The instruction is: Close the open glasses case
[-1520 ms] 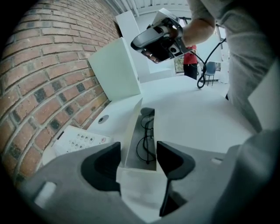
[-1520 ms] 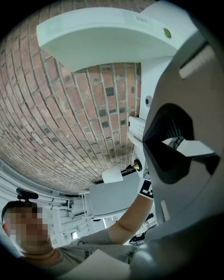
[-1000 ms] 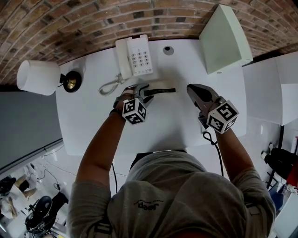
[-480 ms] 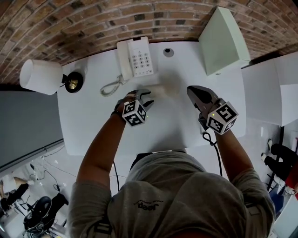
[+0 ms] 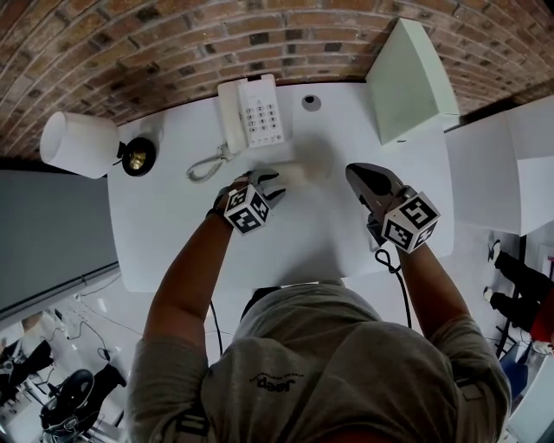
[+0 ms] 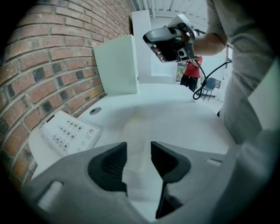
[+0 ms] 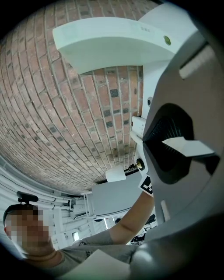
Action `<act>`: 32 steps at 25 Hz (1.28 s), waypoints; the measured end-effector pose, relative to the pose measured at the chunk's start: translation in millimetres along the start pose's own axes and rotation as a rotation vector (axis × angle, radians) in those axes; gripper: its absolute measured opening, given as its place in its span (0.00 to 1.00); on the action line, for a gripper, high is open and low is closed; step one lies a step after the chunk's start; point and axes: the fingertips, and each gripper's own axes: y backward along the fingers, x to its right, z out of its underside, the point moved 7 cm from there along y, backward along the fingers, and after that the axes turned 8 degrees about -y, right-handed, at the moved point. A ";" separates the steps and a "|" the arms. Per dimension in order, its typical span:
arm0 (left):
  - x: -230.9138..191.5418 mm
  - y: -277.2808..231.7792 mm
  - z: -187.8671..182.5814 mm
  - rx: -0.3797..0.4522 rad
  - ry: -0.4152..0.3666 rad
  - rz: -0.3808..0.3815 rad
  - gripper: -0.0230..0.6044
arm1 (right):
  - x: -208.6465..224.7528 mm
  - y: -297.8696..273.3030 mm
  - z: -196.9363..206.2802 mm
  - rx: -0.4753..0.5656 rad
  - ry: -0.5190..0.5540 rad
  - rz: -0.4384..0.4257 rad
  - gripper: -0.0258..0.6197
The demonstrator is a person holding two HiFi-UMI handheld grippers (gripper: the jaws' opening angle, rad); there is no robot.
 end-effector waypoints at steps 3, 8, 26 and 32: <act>-0.8 5.1 -3.4 0.018 0.039 0.009 0.31 | -4.4 2.5 -4.7 0.004 0.009 -0.004 0.05; -6.7 30.8 -20.9 0.105 0.115 -0.034 0.31 | -9.8 7.7 -16.1 0.010 0.027 -0.003 0.05; -22.0 196.3 -71.6 0.518 0.472 -0.373 0.06 | -33.3 20.1 -55.8 0.020 0.105 -0.006 0.05; -17.1 241.4 -89.8 0.652 0.573 -0.429 0.03 | -40.6 24.6 -67.6 0.026 0.125 0.001 0.05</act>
